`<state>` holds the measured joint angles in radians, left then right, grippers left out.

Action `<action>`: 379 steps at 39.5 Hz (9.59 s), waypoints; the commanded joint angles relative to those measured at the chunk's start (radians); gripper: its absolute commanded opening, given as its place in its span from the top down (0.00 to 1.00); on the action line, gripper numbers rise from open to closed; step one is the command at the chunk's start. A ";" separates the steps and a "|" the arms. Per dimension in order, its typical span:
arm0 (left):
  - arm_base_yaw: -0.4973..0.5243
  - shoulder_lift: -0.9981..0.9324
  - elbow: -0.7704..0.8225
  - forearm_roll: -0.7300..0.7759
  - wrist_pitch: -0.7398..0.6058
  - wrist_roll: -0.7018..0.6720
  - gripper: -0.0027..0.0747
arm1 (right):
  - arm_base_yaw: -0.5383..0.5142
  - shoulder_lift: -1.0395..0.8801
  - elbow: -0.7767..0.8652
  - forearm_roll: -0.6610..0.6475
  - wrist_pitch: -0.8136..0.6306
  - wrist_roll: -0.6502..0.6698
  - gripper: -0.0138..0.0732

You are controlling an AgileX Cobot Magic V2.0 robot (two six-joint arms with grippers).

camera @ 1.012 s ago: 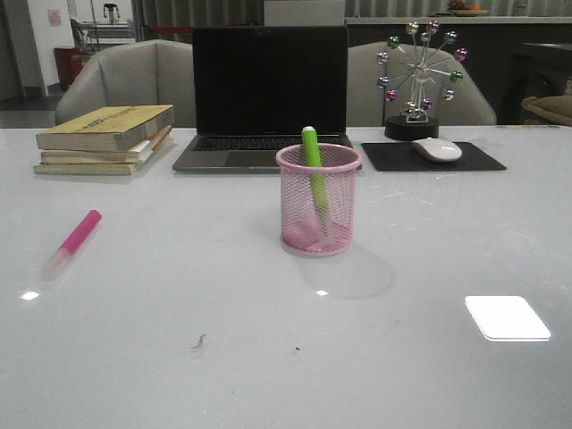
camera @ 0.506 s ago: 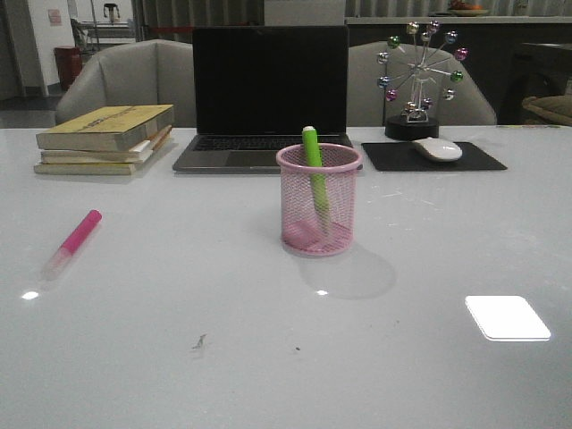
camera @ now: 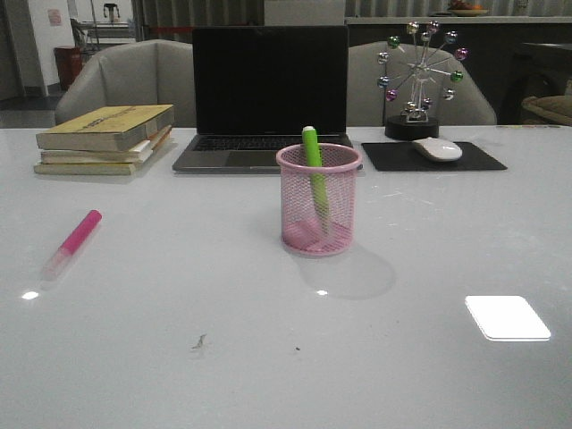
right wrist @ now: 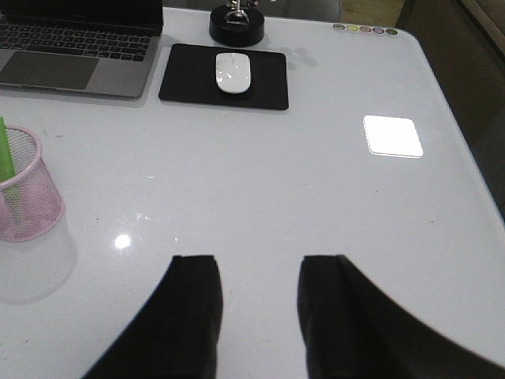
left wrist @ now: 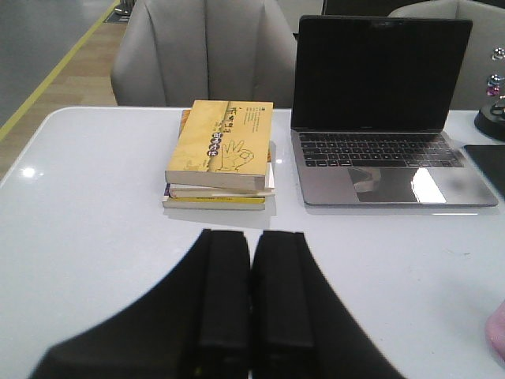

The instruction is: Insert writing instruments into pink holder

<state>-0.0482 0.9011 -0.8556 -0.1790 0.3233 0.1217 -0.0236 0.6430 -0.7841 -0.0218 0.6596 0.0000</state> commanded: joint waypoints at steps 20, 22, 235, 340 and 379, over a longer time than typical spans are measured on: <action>-0.007 0.201 -0.395 -0.021 0.234 -0.001 0.85 | -0.005 -0.003 -0.025 -0.011 -0.075 -0.010 0.41; -0.007 0.287 -0.475 -0.029 0.305 -0.001 0.85 | -0.005 -0.003 -0.025 -0.011 -0.075 -0.010 0.41; -0.647 0.887 -0.557 -0.110 -0.722 0.125 0.47 | -0.005 -0.003 0.065 -0.106 0.109 -0.010 0.41; 0.075 -0.459 0.227 -0.007 0.004 0.205 0.69 | -0.005 -0.003 0.065 0.022 0.097 -0.010 0.82; 0.075 -0.459 0.227 -0.007 0.002 0.205 0.69 | 0.038 -0.674 0.511 0.044 -0.588 -0.010 0.82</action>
<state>0.0244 0.4354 -0.6002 -0.1783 0.4177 0.3307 0.0107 0.0004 -0.3050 0.0226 0.2396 0.0000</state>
